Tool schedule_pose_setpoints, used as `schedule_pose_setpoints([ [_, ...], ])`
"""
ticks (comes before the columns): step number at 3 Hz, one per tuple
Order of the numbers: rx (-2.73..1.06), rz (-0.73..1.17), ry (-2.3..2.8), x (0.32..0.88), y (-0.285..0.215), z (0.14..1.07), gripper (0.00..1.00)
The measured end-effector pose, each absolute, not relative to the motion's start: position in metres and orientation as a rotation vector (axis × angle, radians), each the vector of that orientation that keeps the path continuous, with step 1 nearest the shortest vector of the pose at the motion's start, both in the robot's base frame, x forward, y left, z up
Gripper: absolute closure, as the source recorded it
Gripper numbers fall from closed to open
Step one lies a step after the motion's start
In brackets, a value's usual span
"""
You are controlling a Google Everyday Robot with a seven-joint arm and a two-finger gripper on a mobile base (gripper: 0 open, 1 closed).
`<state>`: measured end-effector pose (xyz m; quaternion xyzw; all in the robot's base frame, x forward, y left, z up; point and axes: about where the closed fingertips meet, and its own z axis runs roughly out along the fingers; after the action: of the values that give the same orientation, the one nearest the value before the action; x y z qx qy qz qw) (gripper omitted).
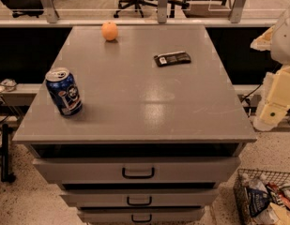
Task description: Pick rxbar chocolate
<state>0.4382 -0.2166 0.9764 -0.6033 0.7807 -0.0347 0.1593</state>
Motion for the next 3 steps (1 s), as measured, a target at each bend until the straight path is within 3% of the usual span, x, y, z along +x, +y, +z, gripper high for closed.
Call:
schedule_pose_setpoints([
  [2, -1.686, -0.064, 2.196, 0.458, -0.226, 0.965, 0.0],
  [3, -1.61, -0.013, 2.134, 0.501, -0.238, 0.943, 0.0],
])
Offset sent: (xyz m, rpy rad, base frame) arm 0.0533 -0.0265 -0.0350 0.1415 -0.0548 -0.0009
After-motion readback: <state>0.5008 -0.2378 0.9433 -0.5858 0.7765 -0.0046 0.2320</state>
